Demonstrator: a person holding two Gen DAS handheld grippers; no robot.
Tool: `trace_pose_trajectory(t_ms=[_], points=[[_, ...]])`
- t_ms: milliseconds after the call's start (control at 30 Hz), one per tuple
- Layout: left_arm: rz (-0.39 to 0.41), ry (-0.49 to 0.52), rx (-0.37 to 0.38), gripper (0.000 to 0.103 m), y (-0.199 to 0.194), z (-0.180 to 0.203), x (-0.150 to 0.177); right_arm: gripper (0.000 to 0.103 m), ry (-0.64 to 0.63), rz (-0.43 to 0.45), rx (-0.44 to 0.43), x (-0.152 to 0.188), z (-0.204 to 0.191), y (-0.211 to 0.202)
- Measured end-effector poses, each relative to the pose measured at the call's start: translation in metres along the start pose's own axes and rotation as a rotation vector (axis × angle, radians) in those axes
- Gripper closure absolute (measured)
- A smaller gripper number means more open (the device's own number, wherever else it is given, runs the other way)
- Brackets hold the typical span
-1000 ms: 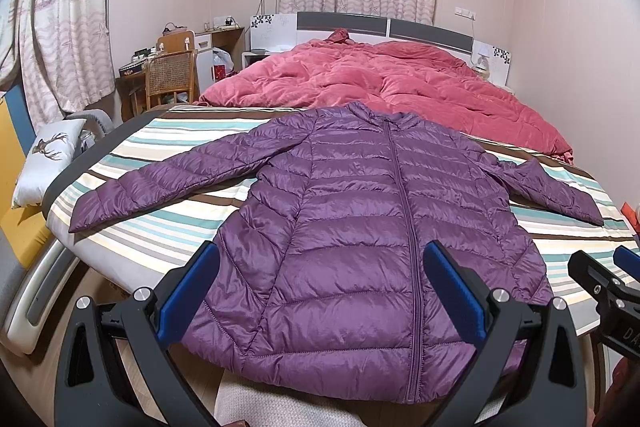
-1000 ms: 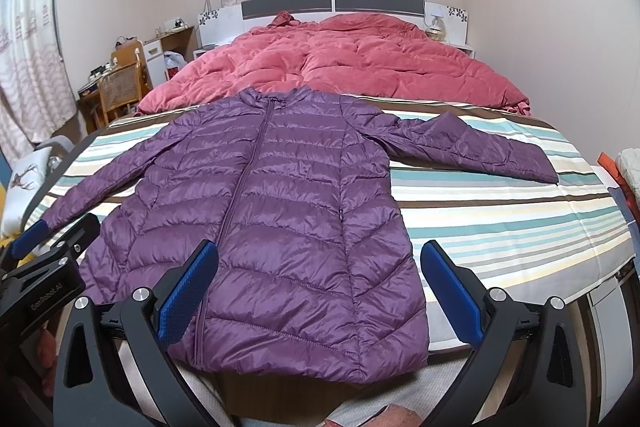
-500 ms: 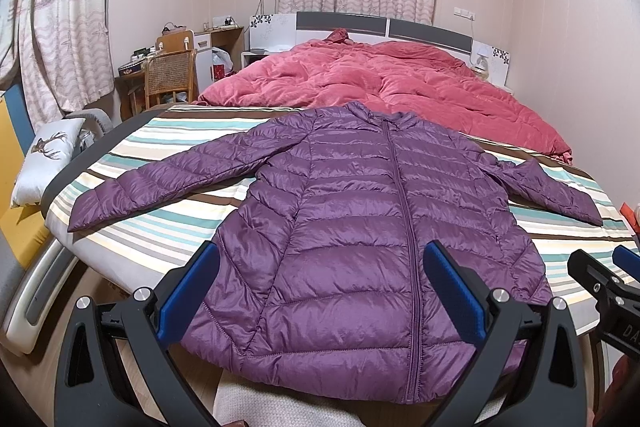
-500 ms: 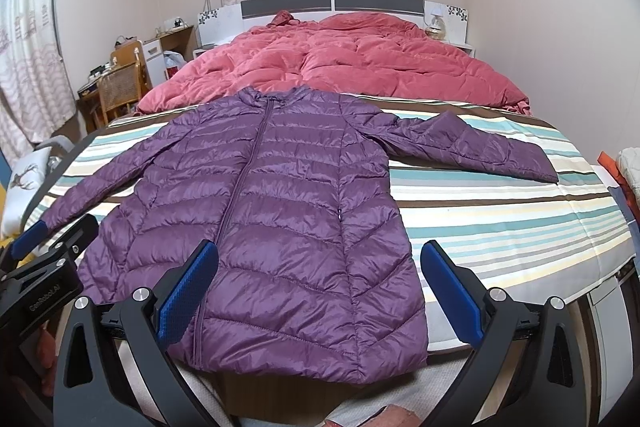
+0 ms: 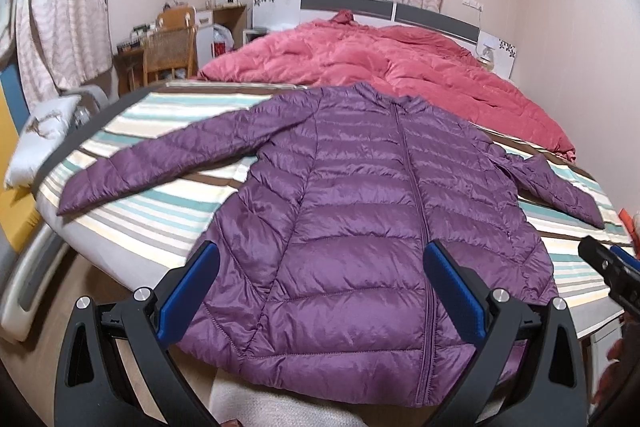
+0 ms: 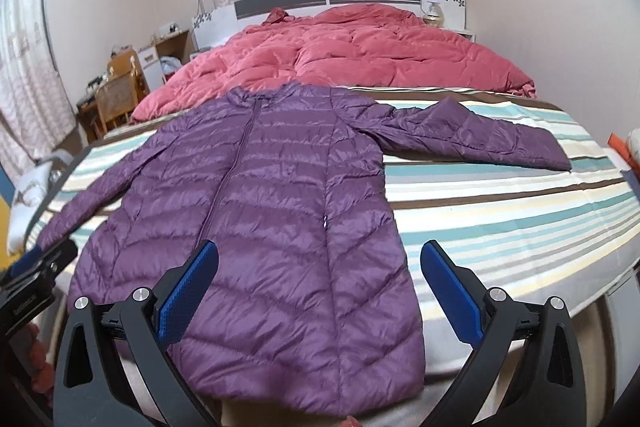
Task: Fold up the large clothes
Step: 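Grasp the jacket sleeve with the right gripper and lift it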
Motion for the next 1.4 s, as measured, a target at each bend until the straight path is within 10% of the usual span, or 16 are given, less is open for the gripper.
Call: trace_pose_trajectory(t_ms=[767,1033,1400], points=[[-0.027,-0.002,-0.194,0.002,0.101,-0.048,-0.034,0.004,0.387,-0.094,0.167,-0.05,0.202,0.134],[-0.069,-0.009,-0.25,0.002,0.14,-0.069,-0.04,0.033,0.619,-0.08,0.132,-0.064,0.268,0.162],[-0.113,-0.009,-0.308,0.002,0.183,-0.086,-0.032,0.048,0.994,0.013,0.104,-0.07,0.355,0.191]])
Point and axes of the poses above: each gripper's, at about its wrist camera, not at the fingertips, and y roughly the way its jaws point, z to its right, x to its underside, the point moved 9 cm from there along y, roughly the way its jaws point, and after that the axes turned 4 degrees about y, right-handed, at the moved point
